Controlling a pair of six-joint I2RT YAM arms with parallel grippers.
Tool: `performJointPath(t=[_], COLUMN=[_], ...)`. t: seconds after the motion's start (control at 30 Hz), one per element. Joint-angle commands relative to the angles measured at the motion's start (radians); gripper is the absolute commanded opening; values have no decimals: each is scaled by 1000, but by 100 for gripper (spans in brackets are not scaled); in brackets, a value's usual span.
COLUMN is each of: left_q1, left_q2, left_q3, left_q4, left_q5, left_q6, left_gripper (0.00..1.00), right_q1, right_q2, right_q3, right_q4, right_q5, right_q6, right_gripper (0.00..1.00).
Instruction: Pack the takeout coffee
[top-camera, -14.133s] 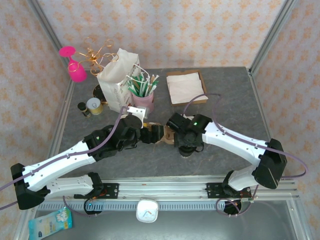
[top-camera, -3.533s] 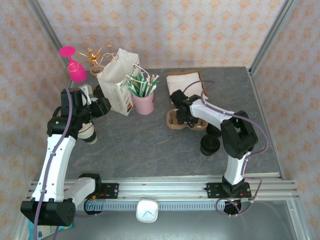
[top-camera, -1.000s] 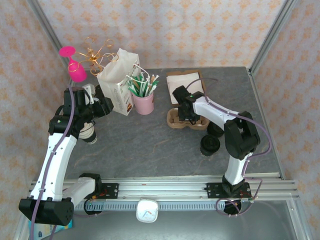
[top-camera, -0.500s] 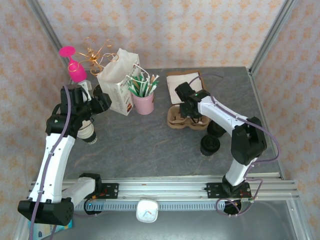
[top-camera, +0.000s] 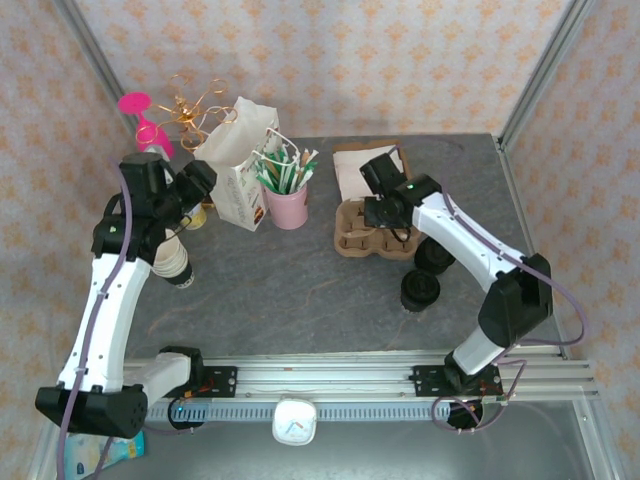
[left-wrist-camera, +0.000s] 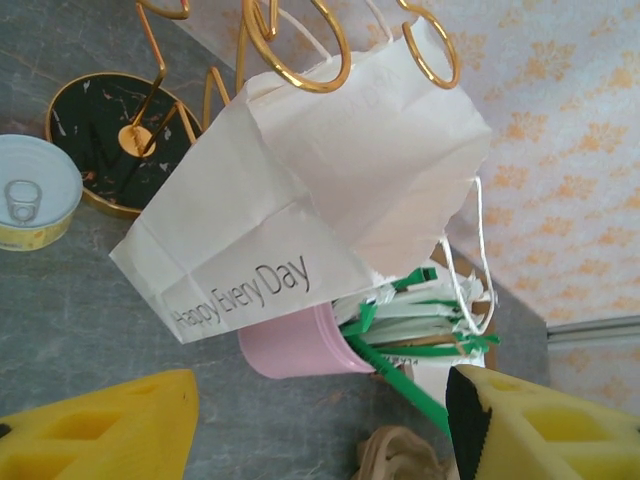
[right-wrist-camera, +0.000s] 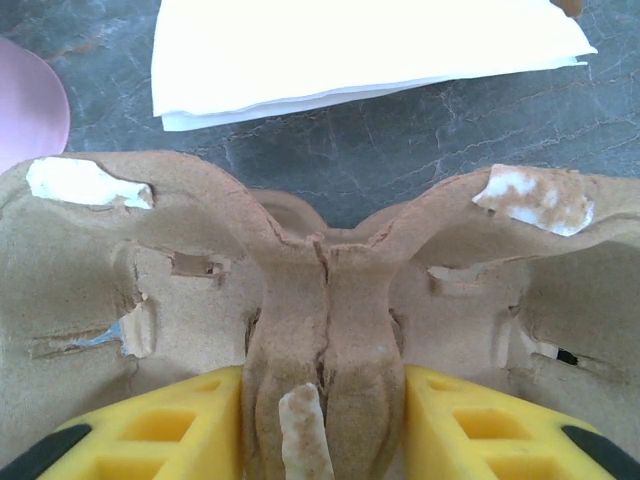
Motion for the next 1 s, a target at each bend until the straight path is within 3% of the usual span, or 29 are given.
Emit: performJointPath(t=[0.0, 0.2, 0.5, 0.67, 0.8, 0.97], left_q1=[-28, -47, -47, -48, -49, -46], left_q2=[56, 201, 344, 358, 342, 325], left_q3=[38, 111, 156, 141, 111, 108], left_q4=[68, 49, 124, 109, 111, 67], left_q5=[-43, -148, -183, -195, -213, -257], left_q6=[-96, -122, -164, -176, -178, -165], left_gripper=[69, 70, 64, 56, 38, 25], right_q1=[-5, -6, -6, -6, -6, -6], right_q2=[-32, -44, -66, -75, -72, -75], right_q3=[19, 1, -10, -9, -7, -11], right_q4=[-29, -17, -11, -8, -5, 1], right_q5=[6, -15, -11, -6, -8, -15], right_q6=[-26, -38, -58, -65, -74, -81], right_gripper=[42, 42, 42, 42, 42, 42])
